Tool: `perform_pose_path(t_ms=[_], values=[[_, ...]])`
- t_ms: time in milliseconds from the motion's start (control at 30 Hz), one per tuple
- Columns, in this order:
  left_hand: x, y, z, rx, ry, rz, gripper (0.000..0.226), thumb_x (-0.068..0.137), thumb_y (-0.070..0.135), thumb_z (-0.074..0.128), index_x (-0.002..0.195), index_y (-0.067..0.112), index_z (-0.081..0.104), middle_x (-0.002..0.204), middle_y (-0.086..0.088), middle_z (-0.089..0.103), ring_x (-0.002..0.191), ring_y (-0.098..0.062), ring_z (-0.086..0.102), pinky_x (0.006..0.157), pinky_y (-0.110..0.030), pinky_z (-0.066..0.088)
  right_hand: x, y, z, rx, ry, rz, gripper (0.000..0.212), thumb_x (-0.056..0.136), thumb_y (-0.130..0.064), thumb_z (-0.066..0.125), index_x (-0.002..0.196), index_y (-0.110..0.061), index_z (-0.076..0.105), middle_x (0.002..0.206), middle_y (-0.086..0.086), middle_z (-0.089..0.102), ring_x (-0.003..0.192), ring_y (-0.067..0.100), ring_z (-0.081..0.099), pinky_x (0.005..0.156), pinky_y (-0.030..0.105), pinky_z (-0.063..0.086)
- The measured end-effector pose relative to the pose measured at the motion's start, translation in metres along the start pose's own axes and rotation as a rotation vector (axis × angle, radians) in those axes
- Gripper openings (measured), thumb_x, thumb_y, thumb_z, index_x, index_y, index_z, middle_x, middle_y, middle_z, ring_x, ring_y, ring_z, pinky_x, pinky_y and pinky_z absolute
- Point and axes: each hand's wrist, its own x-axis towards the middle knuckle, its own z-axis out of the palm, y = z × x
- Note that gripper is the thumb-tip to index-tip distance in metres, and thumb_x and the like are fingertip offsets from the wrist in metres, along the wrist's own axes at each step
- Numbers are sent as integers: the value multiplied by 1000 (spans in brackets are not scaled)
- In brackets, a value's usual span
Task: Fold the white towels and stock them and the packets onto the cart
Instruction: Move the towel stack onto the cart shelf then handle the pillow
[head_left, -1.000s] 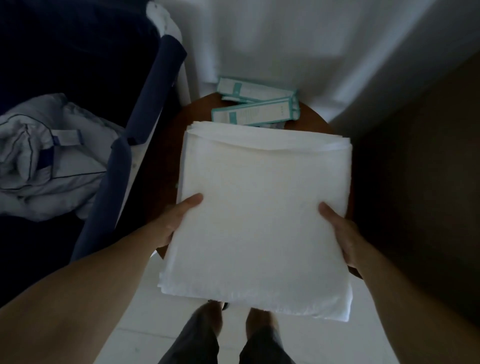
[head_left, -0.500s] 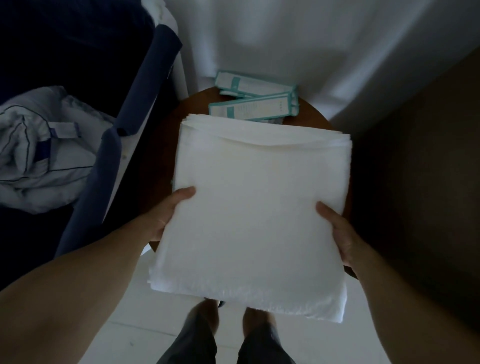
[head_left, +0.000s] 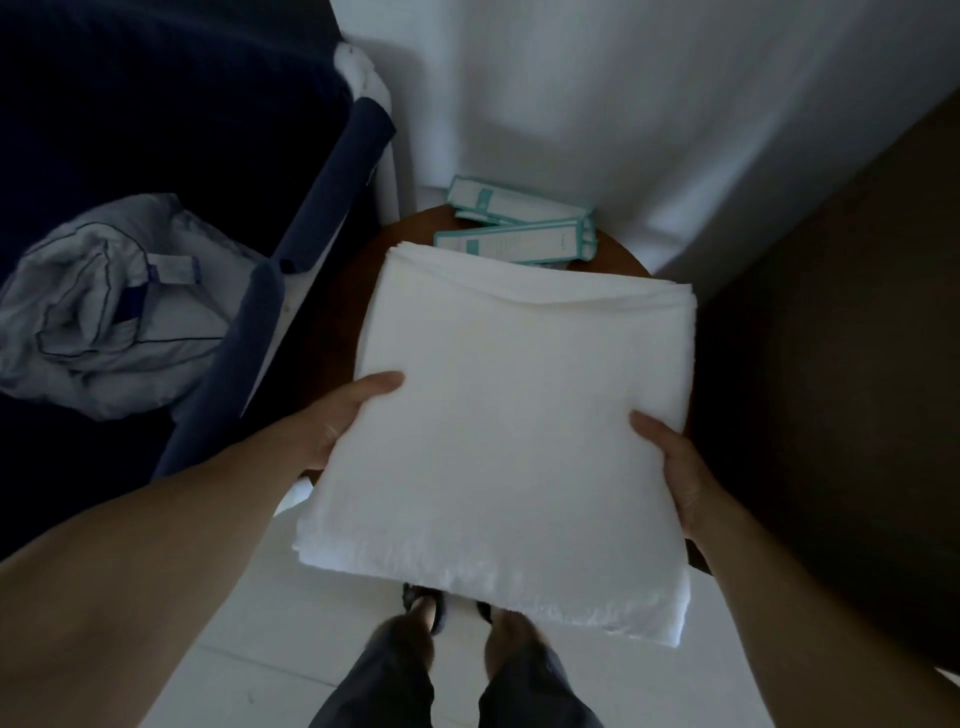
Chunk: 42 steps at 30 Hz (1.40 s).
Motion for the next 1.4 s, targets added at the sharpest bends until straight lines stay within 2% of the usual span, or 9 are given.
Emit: perform_pose_path(t_ms=[100,367,467,567,800,967,1133,1300,1400], values=[[-21,3,-1,15,9,25,100,42,56,92,126,11,64,117,-18,70,109,-37,67,99,-49,49,-26,-5,3,-3,4,11,52,75,-39,74,119,-12,68,102,19,75,82,36,73,69,41,58],[-84,7,-15,118,-26,187,66,71,54,75,123,14,66,110,-13,73,102,-31,69,88,-41,53,-112,9,24,54,15,-86,37,83,-35,68,106,-6,72,91,18,75,72,32,72,71,39,58],[-113,5,-23,162,-80,242,68,67,54,75,122,15,66,109,-11,74,100,-28,69,86,-39,53,-149,26,32,62,67,-134,44,82,-38,70,111,-5,71,101,20,74,84,35,71,81,45,58],[-139,-2,-27,202,-117,263,57,77,51,71,121,14,67,108,-11,74,101,-28,68,86,-38,53,-188,47,34,85,113,-163,55,75,-41,74,117,-6,69,109,21,73,96,39,70,90,51,55],[-193,-31,-12,306,-238,296,44,87,44,63,118,13,67,113,-15,72,99,-29,69,80,-39,54,-276,101,16,185,148,-175,54,77,-41,73,118,-5,70,110,23,72,88,39,71,78,46,58],[-217,-68,22,347,-317,265,51,83,44,66,121,11,67,113,-18,71,99,-33,69,84,-43,55,-331,145,-20,247,192,-194,60,74,-44,74,120,-6,69,113,24,71,96,41,70,88,50,56],[-244,-112,86,381,-403,274,43,90,36,60,123,9,65,113,-20,70,95,-34,68,87,-46,55,-383,192,-76,338,262,-223,57,77,-43,70,120,-5,68,113,25,70,98,41,68,88,49,56],[-269,-172,166,461,-482,292,38,93,34,57,120,9,66,101,-16,74,86,-30,71,86,-46,54,-442,245,-153,429,334,-271,55,79,-42,70,121,-7,67,113,25,71,98,41,68,85,46,56],[-283,-210,220,517,-535,243,47,88,38,61,124,8,65,112,-20,71,94,-35,70,89,-48,53,-481,276,-206,473,394,-299,61,73,-40,73,122,-5,67,114,25,70,98,40,68,86,47,57]])
